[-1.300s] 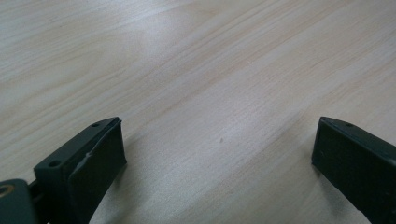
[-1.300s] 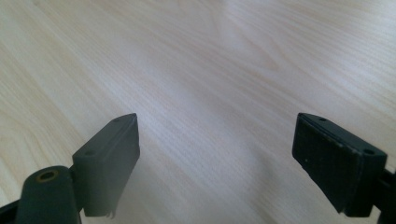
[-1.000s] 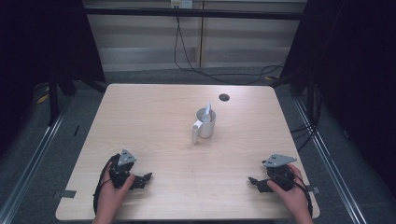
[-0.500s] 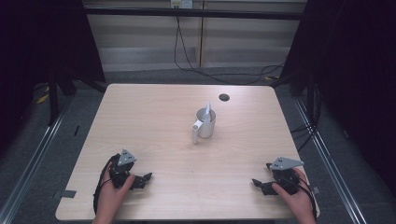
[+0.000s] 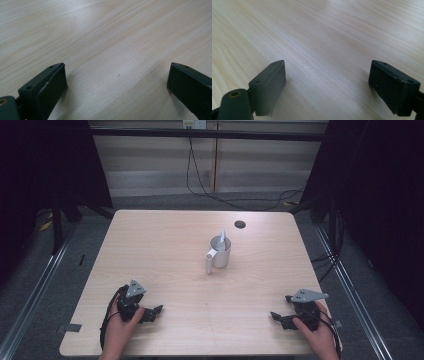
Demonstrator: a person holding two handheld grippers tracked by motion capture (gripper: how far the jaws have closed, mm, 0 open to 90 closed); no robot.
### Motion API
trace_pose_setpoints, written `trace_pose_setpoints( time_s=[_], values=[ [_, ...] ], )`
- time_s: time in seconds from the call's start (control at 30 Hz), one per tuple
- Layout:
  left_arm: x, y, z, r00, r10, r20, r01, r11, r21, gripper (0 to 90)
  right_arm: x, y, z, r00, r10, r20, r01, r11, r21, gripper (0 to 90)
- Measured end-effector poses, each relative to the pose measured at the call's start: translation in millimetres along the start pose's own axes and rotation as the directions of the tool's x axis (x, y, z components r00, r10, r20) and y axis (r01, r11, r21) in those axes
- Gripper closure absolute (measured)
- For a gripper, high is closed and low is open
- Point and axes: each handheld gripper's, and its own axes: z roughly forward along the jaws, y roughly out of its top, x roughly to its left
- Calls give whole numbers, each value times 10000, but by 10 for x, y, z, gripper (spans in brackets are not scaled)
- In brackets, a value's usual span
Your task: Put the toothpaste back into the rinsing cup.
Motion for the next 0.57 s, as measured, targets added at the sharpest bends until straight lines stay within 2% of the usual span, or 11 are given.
trace_pose_setpoints(
  time_s=[0.57],
  values=[
    [2, 0, -1, 10000, 22, 21, -22, 10000, 27, 23, -1, -1, 1, 10000, -3, -19, 3, 10000, -10, 138]
  ],
)
